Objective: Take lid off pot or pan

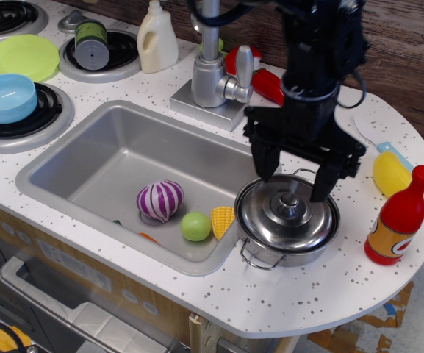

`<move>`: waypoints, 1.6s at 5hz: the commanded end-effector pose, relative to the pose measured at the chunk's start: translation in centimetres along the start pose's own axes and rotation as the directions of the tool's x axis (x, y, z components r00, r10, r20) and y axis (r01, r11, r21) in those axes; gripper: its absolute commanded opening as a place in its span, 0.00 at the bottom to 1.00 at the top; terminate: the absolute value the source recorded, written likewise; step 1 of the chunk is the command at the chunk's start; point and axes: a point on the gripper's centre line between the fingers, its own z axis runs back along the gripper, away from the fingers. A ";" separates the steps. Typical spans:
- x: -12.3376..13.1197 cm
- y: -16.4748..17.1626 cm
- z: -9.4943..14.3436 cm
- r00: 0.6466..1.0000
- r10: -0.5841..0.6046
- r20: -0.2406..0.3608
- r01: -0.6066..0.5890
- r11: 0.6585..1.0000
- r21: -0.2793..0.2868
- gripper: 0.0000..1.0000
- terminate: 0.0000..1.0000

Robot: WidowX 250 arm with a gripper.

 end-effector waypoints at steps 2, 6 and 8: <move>0.0 0.9 -0.1 0.997 0.023 0.077 -0.020 0.999 -0.044 1.00 0.00; 0.9 -0.1 0.7 0.997 0.040 0.061 -0.039 0.999 -0.019 0.00 0.00; 4.4 1.6 5.4 0.999 -0.049 0.014 0.048 0.997 0.058 0.00 0.00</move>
